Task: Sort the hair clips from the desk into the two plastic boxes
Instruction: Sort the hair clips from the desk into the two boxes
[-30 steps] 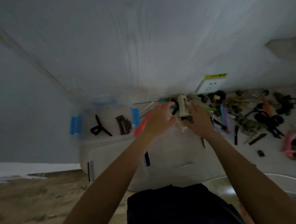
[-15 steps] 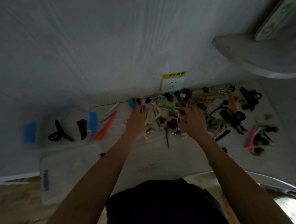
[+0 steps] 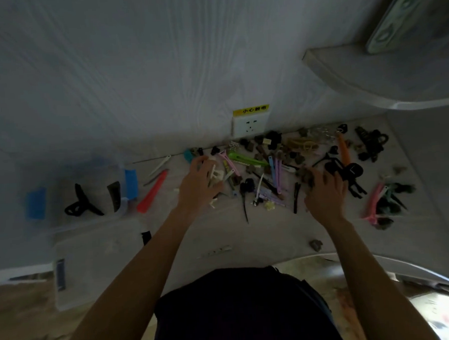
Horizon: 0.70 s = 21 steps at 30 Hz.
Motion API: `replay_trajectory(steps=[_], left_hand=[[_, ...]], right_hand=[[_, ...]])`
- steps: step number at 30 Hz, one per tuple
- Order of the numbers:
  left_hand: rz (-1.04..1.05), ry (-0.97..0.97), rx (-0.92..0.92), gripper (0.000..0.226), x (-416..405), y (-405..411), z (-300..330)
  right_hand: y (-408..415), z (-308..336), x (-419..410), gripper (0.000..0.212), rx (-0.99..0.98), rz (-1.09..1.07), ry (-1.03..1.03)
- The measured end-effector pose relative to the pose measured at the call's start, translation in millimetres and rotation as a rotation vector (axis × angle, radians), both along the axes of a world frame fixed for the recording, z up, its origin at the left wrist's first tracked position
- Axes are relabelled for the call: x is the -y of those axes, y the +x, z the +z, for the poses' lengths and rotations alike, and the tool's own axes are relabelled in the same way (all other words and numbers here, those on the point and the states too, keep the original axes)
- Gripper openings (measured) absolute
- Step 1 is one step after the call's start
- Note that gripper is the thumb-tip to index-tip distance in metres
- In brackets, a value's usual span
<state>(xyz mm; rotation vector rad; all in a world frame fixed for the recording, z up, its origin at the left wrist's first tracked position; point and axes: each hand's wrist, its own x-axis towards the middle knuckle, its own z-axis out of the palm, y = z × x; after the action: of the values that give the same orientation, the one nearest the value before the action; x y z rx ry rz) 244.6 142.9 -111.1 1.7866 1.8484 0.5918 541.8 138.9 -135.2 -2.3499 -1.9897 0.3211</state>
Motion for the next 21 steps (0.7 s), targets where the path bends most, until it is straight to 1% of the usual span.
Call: replay_trajectory(steps=[2,4,7,9,11,13,16,17,19,21], left_hand=[[0.044,0.025,0.116,0.042,4,4,6],[0.082,0.058,0.243,0.041,8,7,11],[0.168,0.058,0.399,0.037,17,6,20],[0.228,0.032,0.504,0.034,22,0,28],[0.273,0.02,0.584,0.032,26,-10,38],[0.306,0.048,0.6,0.032,31,-24,51],[0.404,0.161,0.622,0.032,44,-58,72],[0.432,0.194,0.6,0.032,49,-69,79],[0.523,0.253,0.465,0.034,63,-102,88],[0.661,0.255,0.351,0.036,79,-139,92]], right_hand=[[4,0,-1,0.062,-0.021,0.027,-0.021],[2,6,0,0.056,-0.02,0.043,0.031],[-18,23,1,0.048,-0.123,0.056,0.147],[-45,44,3,0.046,-0.308,0.058,0.155],[-78,61,4,0.05,-0.524,0.013,0.076],[-113,71,3,0.051,-0.707,-0.04,-0.031],[-170,77,-2,0.043,-1.099,-0.119,-0.197],[-183,77,-3,0.04,-1.208,-0.152,-0.242],[-211,83,-3,0.036,-1.404,-0.147,-0.345],[-237,89,-1,0.035,-1.499,-0.052,-0.431]])
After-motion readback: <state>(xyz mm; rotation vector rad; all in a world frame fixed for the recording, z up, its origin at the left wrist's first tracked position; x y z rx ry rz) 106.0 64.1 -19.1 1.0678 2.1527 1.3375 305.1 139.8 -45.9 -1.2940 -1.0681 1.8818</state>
